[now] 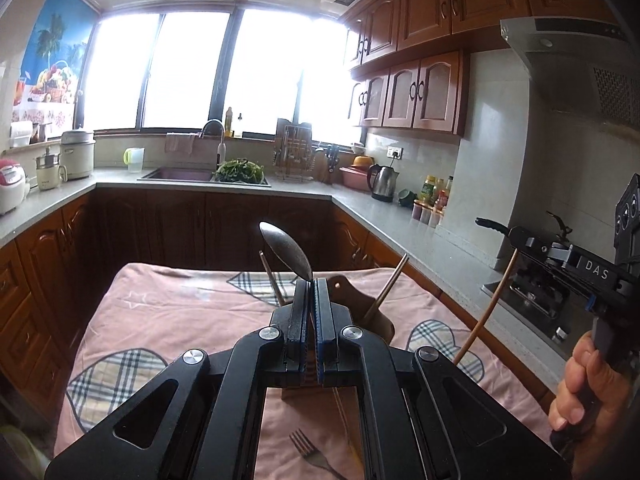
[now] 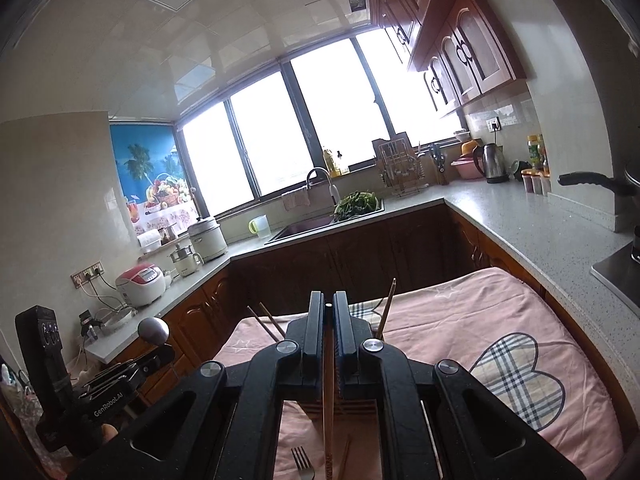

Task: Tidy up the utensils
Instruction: 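Lift the spoon and chopstick and carry both toward the wooden holder, then lower the spoon and chopstick into the holder and open both tools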

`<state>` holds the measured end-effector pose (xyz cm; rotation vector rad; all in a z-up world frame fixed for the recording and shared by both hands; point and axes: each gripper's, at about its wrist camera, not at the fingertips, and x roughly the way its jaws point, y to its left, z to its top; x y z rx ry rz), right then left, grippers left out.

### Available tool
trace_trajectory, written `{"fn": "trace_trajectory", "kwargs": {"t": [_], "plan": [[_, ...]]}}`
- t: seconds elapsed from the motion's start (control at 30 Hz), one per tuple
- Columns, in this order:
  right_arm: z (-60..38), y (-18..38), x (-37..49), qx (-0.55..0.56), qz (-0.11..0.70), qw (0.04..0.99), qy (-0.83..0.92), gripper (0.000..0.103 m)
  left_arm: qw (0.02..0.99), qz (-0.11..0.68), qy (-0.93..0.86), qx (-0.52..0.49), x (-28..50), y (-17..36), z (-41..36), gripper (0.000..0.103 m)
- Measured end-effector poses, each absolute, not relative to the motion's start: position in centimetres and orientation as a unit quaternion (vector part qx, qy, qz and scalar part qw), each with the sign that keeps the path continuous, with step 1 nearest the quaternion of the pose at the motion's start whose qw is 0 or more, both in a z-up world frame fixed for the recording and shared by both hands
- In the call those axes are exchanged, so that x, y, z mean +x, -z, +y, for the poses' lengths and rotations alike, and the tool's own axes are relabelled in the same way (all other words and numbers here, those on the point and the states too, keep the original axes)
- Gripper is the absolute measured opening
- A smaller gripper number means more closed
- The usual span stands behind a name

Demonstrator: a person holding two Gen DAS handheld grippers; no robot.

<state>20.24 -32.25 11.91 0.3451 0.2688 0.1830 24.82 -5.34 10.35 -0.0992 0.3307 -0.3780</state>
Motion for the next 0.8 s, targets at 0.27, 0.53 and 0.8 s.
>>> {"fn": "trace_trajectory", "kwargs": {"t": [0.27,0.53,0.8], "plan": [[-33.3,-14.2,23.5,0.174,0.093,0.977,-0.077,0.004,0.978,0.125,0.164,-0.032,29.3,-11.6,-7.0,0.002],[-34.5,-14.2,27.5,0.179,0.077,0.979,-0.055,0.004,0.983,0.117,0.141,-0.021,33.9,-10.8,-9.1,0.002],[-34.6,-10.9,30.9,0.187,0.1,0.976,-0.043,0.004,0.983,0.138,0.122,-0.002,36.5,-6.8,-11.0,0.002]]}}
